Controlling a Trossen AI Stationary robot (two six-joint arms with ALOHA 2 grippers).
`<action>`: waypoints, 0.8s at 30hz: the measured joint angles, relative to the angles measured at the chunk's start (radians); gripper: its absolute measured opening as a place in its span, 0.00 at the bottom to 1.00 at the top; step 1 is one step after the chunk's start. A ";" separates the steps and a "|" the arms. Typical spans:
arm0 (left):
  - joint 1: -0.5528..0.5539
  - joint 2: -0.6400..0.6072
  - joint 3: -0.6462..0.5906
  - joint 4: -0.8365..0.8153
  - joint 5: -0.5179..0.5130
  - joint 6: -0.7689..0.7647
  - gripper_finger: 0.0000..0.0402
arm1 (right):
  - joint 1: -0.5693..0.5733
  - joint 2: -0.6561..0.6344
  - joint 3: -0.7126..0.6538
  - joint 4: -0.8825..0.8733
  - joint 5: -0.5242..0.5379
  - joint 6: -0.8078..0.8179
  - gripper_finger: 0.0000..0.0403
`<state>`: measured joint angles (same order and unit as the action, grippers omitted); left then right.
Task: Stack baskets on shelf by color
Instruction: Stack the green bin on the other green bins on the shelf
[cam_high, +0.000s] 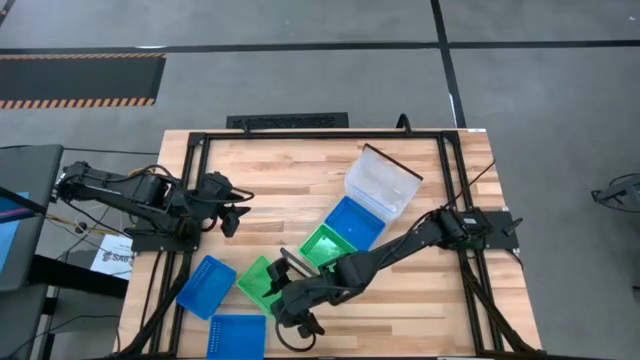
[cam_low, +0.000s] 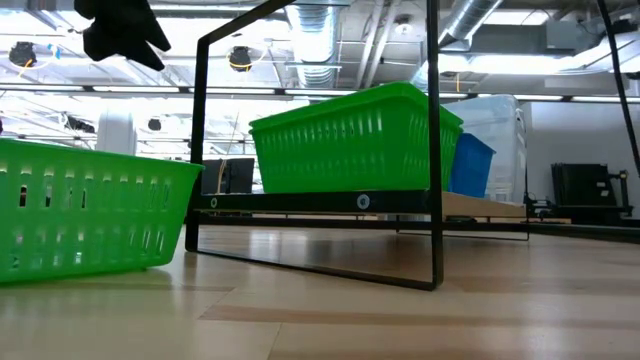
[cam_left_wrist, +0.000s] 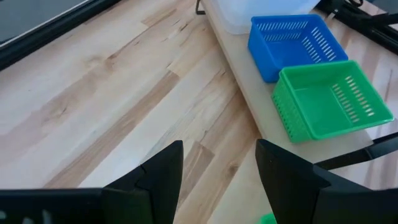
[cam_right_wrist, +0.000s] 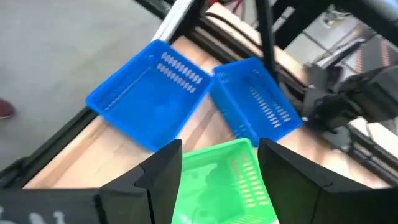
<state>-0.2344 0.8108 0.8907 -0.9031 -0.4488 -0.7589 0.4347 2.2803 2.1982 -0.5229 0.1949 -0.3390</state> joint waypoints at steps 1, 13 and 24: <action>0.000 0.000 0.000 0.000 0.000 0.004 0.47 | 0.002 0.000 -0.008 0.002 -0.008 -0.003 0.58; 0.000 0.000 0.000 -0.003 -0.001 0.018 0.47 | 0.007 0.084 -0.017 0.015 -0.067 -0.054 0.58; 0.000 0.000 0.000 -0.006 -0.007 0.034 0.47 | -0.001 0.135 -0.018 -0.027 -0.095 -0.078 0.58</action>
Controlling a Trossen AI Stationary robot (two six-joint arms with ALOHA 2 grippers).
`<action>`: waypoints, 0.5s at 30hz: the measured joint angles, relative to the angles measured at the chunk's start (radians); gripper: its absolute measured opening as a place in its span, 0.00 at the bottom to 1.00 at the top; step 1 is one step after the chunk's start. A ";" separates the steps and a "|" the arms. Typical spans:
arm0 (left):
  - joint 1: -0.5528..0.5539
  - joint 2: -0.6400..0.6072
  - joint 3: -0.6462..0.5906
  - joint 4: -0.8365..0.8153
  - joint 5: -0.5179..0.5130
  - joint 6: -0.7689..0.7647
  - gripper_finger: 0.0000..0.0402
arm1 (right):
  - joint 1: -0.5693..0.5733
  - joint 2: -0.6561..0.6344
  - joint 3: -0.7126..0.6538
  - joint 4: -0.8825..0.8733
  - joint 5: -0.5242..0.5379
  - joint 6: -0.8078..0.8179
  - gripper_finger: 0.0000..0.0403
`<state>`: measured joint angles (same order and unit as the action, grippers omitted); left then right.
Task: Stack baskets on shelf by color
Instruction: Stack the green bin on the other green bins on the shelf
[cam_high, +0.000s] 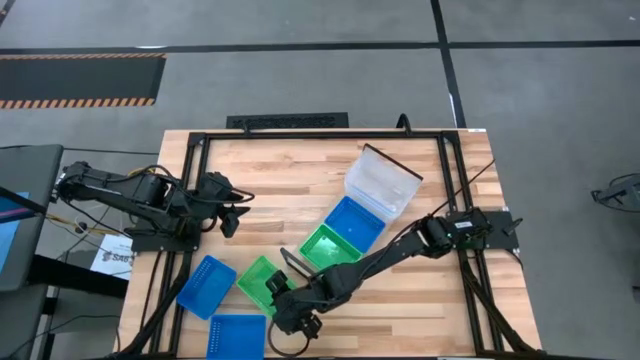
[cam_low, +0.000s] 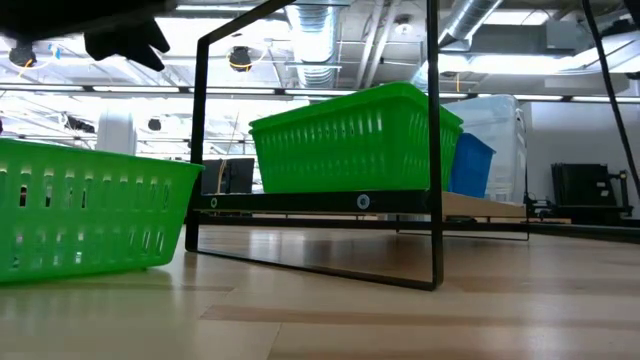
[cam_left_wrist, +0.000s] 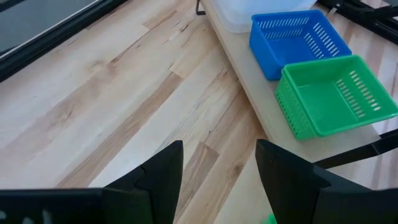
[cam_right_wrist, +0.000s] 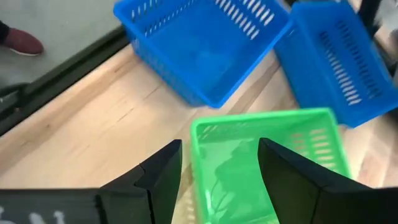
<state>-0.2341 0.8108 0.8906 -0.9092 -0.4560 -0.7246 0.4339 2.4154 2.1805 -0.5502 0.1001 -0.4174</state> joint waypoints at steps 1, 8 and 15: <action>0.000 0.000 0.000 0.000 0.000 0.000 0.47 | 0.000 -0.003 0.001 -0.002 0.000 -0.006 0.58; 0.000 0.000 0.000 0.000 0.000 0.000 0.47 | -0.010 -0.004 0.001 -0.030 -0.014 -0.010 0.58; 0.000 0.000 0.000 0.001 -0.002 0.000 0.47 | -0.012 0.033 0.000 -0.042 -0.027 -0.033 0.58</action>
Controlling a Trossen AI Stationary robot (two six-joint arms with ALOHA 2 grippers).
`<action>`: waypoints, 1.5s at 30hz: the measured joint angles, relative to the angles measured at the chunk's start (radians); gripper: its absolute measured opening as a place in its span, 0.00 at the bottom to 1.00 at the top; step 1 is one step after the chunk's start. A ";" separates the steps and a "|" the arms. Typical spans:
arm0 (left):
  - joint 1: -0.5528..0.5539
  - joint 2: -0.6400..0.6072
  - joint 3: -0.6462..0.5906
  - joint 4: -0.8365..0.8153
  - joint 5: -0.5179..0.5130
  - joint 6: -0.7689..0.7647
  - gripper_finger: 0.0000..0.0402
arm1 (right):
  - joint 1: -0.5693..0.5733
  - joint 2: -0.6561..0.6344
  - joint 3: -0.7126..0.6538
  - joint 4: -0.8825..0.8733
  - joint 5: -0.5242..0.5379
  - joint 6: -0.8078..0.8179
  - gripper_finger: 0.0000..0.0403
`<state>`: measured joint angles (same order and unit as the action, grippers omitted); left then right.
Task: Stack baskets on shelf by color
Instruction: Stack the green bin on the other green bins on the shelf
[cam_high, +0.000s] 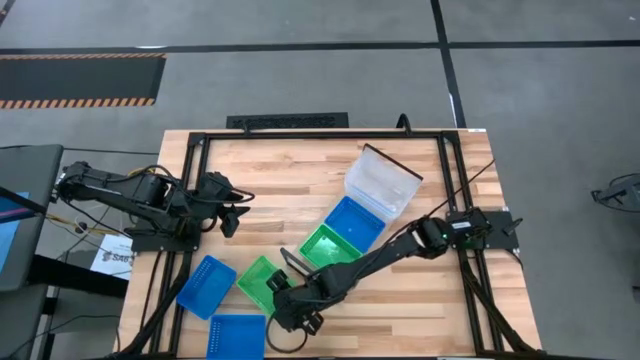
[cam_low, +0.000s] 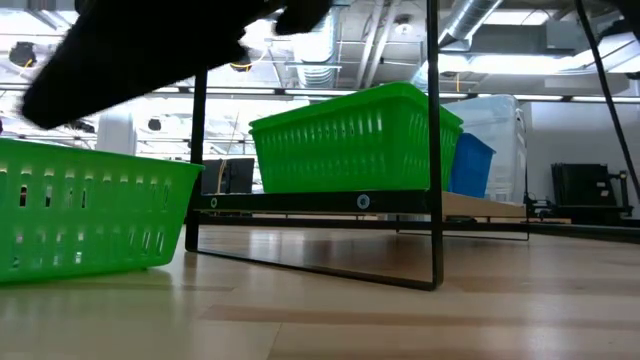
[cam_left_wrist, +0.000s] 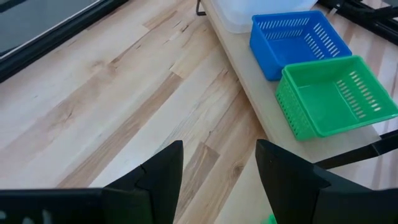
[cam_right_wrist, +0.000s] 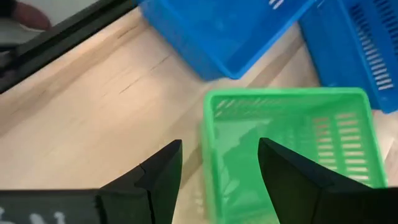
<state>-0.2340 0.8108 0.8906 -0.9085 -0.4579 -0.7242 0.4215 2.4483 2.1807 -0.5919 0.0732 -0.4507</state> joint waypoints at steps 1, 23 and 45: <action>0.000 0.000 0.000 0.000 0.000 0.000 0.47 | 0.000 0.009 0.001 0.013 0.001 -0.003 0.58; 0.000 0.000 0.000 0.001 -0.002 0.006 0.47 | -0.004 0.014 0.001 -0.084 0.024 -0.066 0.39; 0.000 0.000 0.000 0.001 -0.021 0.006 0.47 | 0.007 0.012 0.094 -0.102 0.194 -0.123 0.01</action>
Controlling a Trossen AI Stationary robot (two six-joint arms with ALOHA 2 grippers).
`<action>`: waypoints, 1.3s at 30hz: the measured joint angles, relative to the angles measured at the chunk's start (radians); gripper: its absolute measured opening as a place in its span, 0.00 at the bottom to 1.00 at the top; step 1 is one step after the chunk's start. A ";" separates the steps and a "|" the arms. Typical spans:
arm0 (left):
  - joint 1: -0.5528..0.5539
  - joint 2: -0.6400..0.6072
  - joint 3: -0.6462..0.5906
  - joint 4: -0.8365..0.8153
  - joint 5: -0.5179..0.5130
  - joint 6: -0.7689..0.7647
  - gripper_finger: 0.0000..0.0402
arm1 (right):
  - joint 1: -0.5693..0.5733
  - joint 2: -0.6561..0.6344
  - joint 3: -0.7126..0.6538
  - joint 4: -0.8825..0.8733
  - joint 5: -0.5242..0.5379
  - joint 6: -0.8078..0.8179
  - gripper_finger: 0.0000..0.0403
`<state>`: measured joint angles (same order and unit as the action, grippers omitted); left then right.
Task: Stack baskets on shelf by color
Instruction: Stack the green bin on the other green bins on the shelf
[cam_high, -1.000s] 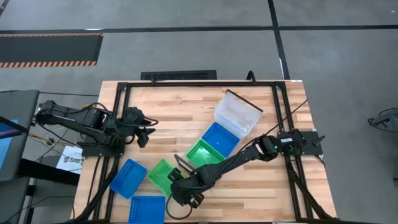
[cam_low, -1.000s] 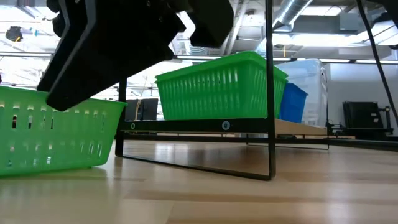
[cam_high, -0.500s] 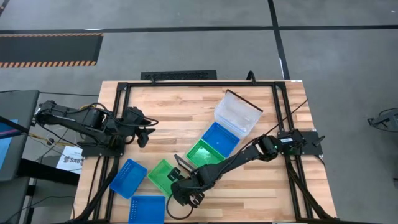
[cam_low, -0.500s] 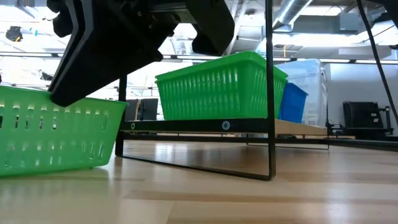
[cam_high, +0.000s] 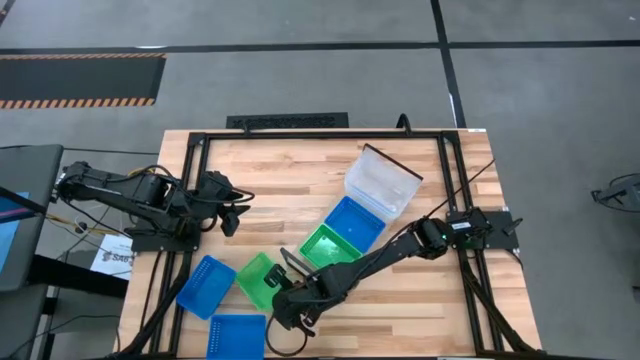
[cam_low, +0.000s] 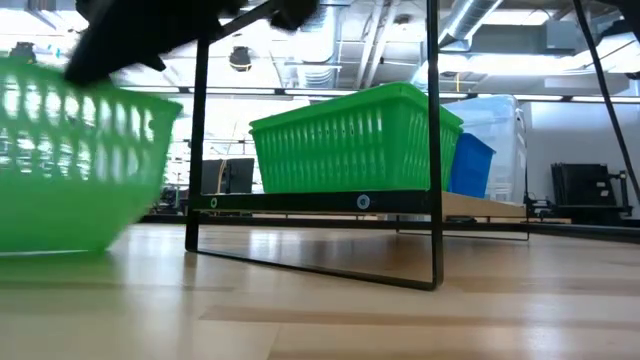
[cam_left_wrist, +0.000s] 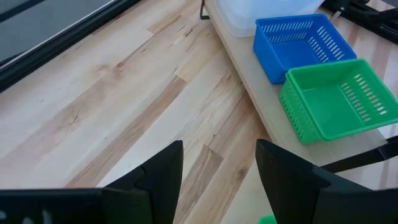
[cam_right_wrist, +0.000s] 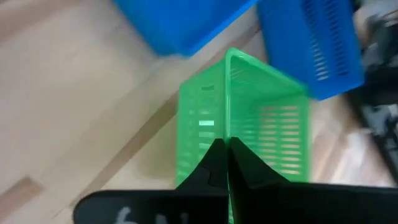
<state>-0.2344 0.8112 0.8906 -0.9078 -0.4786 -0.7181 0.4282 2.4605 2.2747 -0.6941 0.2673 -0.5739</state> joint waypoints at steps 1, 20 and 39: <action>0.000 0.000 0.000 0.000 0.000 0.000 0.47 | 0.000 0.000 0.021 -0.002 0.000 0.000 0.01; 0.000 -0.002 0.000 0.000 0.000 -0.001 0.47 | -0.015 -0.259 0.081 0.013 0.107 0.193 0.00; 0.000 -0.147 0.000 -0.001 -0.138 -0.094 0.47 | 0.086 -0.561 0.081 -0.596 0.387 0.317 0.00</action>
<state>-0.2340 0.6645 0.8906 -0.9087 -0.6163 -0.8124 0.5142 1.8996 2.3554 -1.2904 0.6546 -0.2574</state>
